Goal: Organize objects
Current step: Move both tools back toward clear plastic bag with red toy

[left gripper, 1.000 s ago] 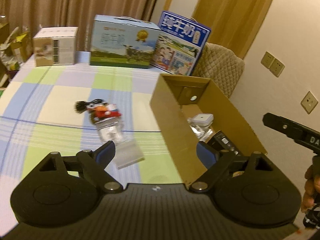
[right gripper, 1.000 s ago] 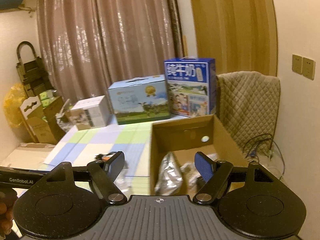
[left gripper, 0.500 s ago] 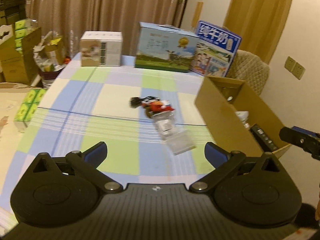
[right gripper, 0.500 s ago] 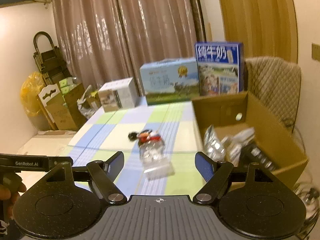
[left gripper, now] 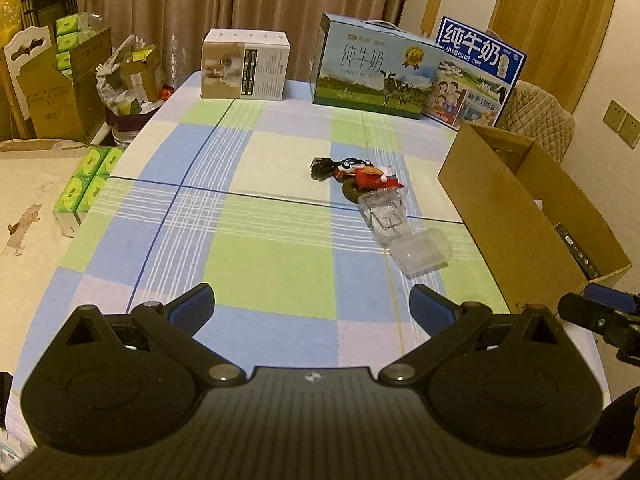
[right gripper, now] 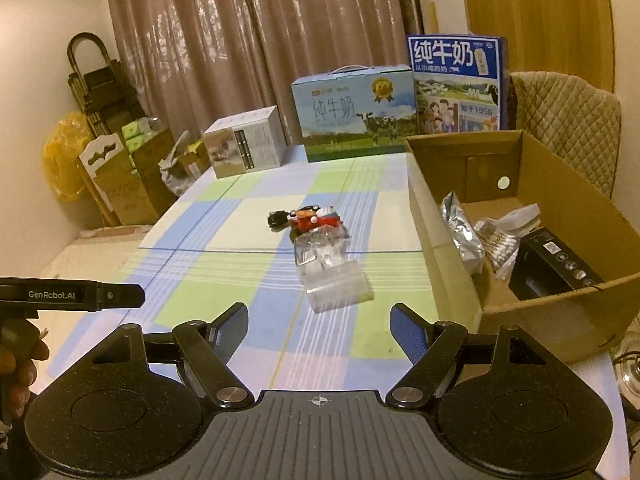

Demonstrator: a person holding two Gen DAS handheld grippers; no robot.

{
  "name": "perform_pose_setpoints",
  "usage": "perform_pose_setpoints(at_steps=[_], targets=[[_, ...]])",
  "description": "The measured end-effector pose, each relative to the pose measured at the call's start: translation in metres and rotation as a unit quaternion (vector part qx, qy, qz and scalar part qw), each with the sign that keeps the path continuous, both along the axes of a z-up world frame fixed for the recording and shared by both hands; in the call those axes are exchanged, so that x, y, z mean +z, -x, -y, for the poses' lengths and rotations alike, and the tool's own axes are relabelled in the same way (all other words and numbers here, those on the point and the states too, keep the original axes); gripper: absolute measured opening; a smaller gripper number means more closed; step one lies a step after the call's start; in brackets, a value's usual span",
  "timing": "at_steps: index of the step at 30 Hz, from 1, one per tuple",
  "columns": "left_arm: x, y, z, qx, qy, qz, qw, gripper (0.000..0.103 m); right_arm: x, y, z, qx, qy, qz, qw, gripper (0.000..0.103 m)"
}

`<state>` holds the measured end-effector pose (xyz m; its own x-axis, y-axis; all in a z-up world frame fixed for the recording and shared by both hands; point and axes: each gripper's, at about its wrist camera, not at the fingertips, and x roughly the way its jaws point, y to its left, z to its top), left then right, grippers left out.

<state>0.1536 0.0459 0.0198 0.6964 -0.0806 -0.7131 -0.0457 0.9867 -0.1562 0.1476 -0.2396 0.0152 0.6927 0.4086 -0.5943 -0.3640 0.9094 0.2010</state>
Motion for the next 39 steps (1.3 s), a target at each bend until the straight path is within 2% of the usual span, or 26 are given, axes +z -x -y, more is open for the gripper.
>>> perform_pose_setpoints(at_steps=[12,17,24,31,39], targets=[[-0.027,-0.040,0.001,-0.012,-0.007,-0.015,0.9998,0.102,-0.040,-0.045,-0.027,0.030,0.030,0.002,0.999,0.077],[-0.045,-0.068,0.001,-0.019,-0.013,-0.022,0.9995,0.102,-0.056,-0.071,-0.037,0.040,0.039,0.002,0.998,0.090],[-0.070,-0.107,-0.005,-0.026,-0.018,-0.030,0.9991,0.102,-0.090,-0.111,-0.051,0.053,0.070,-0.022,0.996,0.090],[-0.090,-0.137,-0.010,-0.030,-0.002,-0.043,0.9987,0.102,-0.123,-0.144,-0.065,0.059,0.116,-0.035,0.991,0.090],[-0.102,-0.163,-0.007,-0.043,0.010,-0.048,0.9979,0.102,-0.139,-0.161,-0.072,0.055,0.138,-0.045,0.988,0.089]])
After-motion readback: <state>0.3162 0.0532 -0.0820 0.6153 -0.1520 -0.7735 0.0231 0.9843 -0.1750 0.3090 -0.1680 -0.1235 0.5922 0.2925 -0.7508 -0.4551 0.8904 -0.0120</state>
